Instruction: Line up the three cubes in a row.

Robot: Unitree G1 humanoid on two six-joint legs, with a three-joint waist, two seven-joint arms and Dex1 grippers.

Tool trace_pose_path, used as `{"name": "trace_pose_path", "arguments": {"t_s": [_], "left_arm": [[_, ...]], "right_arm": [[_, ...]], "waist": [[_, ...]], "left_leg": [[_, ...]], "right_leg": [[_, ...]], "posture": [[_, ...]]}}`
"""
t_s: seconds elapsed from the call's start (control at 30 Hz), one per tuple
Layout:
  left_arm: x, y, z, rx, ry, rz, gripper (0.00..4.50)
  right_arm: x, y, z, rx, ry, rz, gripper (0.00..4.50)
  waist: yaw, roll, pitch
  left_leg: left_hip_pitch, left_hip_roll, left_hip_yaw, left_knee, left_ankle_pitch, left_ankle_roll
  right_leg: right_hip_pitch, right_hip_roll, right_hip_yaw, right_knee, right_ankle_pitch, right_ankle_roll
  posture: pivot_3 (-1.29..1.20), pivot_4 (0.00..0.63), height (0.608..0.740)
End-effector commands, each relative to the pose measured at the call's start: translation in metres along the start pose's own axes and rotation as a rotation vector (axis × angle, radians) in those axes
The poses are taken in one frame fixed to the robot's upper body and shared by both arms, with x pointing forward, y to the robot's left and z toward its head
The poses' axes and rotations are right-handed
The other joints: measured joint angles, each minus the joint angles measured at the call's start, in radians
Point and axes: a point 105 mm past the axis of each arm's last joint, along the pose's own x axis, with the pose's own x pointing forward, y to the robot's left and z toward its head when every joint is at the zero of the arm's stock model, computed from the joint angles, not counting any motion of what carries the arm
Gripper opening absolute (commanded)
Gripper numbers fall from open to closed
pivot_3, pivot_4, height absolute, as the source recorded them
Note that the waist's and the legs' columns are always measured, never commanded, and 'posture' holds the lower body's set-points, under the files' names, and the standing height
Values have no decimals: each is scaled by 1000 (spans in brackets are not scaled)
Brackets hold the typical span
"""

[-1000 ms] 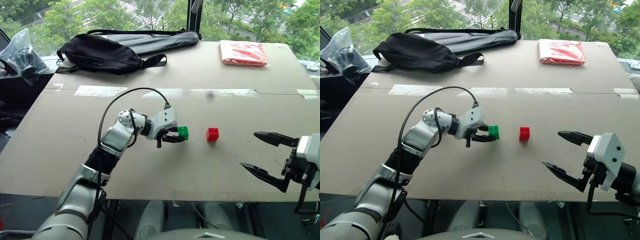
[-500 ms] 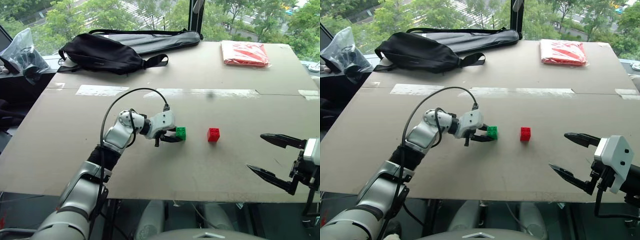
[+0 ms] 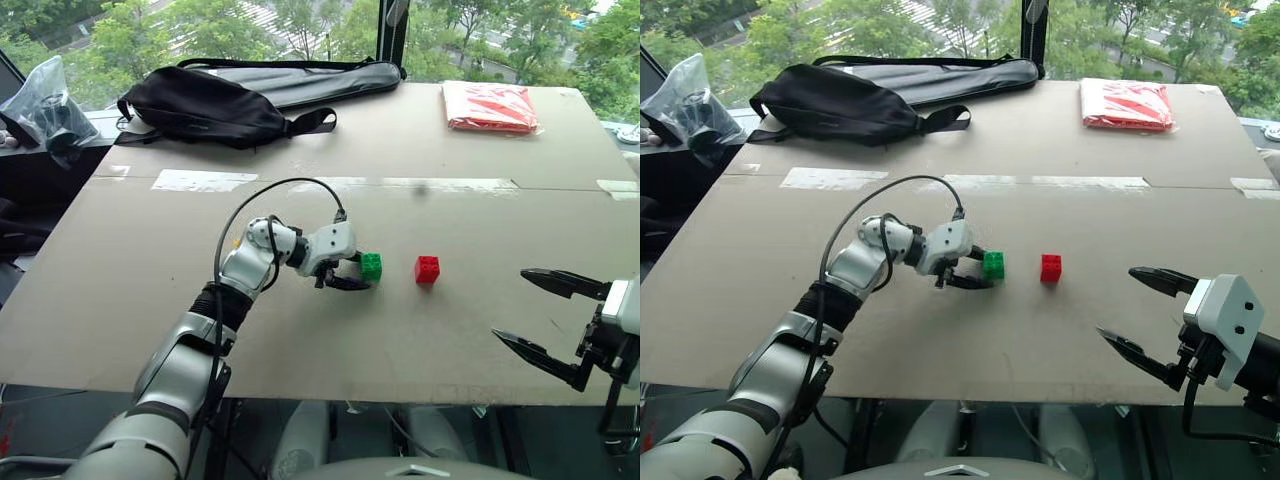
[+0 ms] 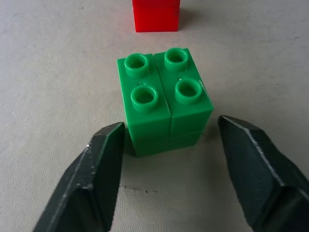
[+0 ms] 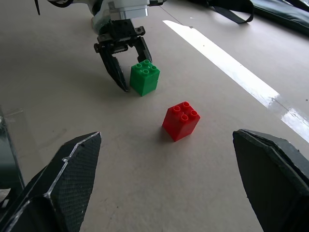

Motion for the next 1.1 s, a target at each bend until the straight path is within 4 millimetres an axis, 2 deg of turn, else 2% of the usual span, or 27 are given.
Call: {"name": "trace_pose_path", "arguments": {"t_s": [0.03, 0.2, 0.3, 0.37, 0.47, 0.6, 0.73, 0.87, 1.1], "left_arm": [[-14, 0, 12, 21, -42, 19, 4363], [-56, -7, 30, -53, -102, 123, 4363], [-92, -11, 33, -135, -147, 276, 4363], [-115, -7, 29, -205, -147, 425, 4363], [-152, -4, 9, -309, -104, 670, 4363], [-180, -17, -14, -467, -100, 804, 4363], [-187, -30, -33, -518, -27, 806, 4363], [-186, -34, -45, -527, 21, 818, 4363], [-170, -31, -64, -470, 13, 851, 4363]], "right_arm": [[0, 1, 9, -45, -20, -5, 4500], [5, 2, 12, -42, -50, 21, 4500], [10, 3, 14, -42, -73, 57, 4500], [13, 3, 14, -41, -80, 79, 4500], [19, 1, 13, -43, -98, 109, 4500], [26, 1, 15, -43, -123, 137, 4500], [30, 4, 16, -49, -136, 178, 4500], [29, 5, 14, -61, -120, 204, 4500], [29, 4, 14, -66, -119, 187, 4500]], "waist": [[-3, 0, 0], [-8, 0, 0], [-5, 1, 0], [-7, 1, 0], [-3, 1, 0], [2, 1, 0], [2, 1, 0], [4, 1, 0], [2, 1, 0]], "left_leg": [[0, 0, 0, 0, 0, 0], [0, 2, 0, 0, 0, 0], [0, 2, 0, 0, 0, 0], [1, 3, 1, 0, 0, 0], [1, 3, -1, 0, 0, 0], [1, 2, 0, 0, 0, 0], [1, 2, -1, -1, 0, 0], [1, 2, -1, -1, 0, 0], [1, 2, 0, -1, 0, 0]], "right_leg": [[0, 0, 0, 0, 0, 0], [0, 0, 1, 0, 0, 0], [0, 0, 0, 0, 0, 0], [0, -1, 1, 0, 0, 0], [0, -1, 0, 0, 0, 0], [0, -1, 0, 0, 0, 0], [0, -2, 0, -1, 0, 0], [0, -2, -1, 0, 0, 0], [0, -3, 0, -1, 0, 0]], "posture": [[0, 150, 740], [0, 150, 740], [0, 150, 740], [0, 150, 740], [0, 150, 740], [0, 150, 740], [0, 150, 740], [0, 150, 740], [0, 150, 740]]}}
